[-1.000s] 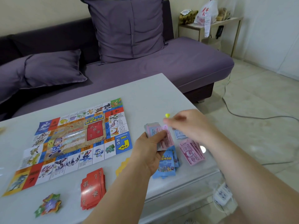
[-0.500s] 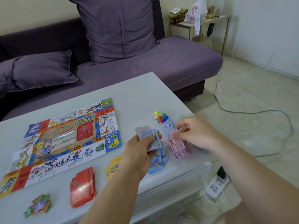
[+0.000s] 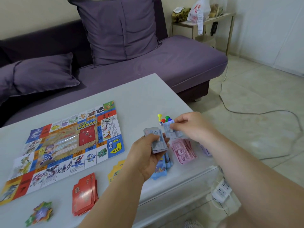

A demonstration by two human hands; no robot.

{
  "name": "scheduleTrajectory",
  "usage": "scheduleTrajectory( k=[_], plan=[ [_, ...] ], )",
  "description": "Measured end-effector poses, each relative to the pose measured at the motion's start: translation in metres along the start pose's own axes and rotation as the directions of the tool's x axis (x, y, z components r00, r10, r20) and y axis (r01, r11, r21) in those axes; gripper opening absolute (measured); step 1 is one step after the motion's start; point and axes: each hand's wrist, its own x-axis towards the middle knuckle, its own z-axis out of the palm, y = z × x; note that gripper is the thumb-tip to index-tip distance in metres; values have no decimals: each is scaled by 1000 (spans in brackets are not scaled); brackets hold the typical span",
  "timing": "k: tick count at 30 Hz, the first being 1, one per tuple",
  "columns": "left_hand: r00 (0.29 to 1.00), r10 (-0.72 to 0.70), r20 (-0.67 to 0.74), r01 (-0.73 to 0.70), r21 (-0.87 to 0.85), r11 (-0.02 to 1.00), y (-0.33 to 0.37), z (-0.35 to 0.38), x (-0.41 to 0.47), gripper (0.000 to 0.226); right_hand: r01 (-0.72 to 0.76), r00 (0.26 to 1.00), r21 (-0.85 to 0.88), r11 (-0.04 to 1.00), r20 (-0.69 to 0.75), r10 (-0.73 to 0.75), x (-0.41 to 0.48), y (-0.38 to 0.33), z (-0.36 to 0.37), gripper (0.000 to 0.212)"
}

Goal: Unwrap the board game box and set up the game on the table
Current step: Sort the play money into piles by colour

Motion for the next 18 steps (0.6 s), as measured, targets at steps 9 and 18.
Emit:
scheduleTrajectory(
  k=[9, 18],
  plan=[
    [997, 24, -77, -31, -98, 995, 8, -14, 7, 17, -107, 983, -481, 870, -182, 20, 30, 5, 15, 22],
    [996, 38, -83, -47, -109, 993, 16, -26, 7, 17, -19, 969, -582, 813, -212, -129, 41, 4, 27, 12]
  ],
)
